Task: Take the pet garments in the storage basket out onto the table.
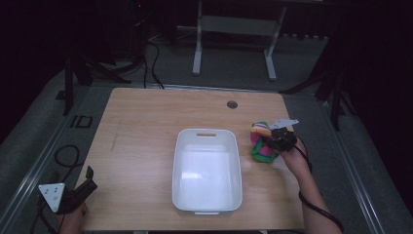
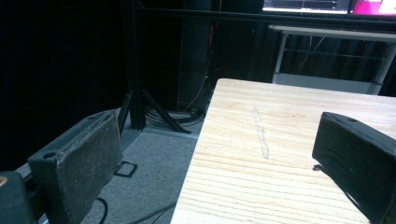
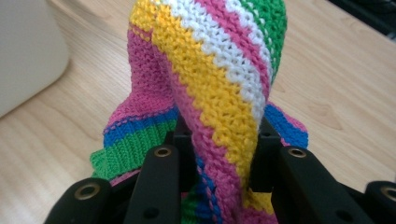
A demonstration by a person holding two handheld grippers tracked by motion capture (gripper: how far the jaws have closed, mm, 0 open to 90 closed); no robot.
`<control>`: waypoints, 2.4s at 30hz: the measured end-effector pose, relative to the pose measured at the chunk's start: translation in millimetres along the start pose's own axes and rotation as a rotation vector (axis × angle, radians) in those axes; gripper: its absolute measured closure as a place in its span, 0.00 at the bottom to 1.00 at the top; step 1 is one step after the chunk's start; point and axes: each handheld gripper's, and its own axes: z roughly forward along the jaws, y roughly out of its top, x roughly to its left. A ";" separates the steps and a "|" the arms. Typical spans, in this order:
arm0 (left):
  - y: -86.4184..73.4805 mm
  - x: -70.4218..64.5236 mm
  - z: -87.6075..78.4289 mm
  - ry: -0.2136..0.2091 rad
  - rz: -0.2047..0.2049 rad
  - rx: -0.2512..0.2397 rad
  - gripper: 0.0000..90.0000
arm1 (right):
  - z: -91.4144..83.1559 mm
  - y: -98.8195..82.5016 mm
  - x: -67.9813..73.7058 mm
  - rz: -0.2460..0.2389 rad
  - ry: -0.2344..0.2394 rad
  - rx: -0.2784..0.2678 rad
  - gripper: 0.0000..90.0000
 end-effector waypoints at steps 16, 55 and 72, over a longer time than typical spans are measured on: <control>0.0 -0.1 -0.2 -0.001 0.002 0.000 0.02 | 46.8 -20.1 6.6 0.069 -0.022 0.059 0.75; 0.0 0.4 -0.2 0.002 -0.006 0.000 0.02 | -49.4 -77.2 9.2 0.236 0.043 -0.134 0.13; -0.1 0.3 -0.3 0.002 -0.005 -0.001 0.02 | -74.0 -137.9 24.8 0.305 -0.051 -0.261 0.13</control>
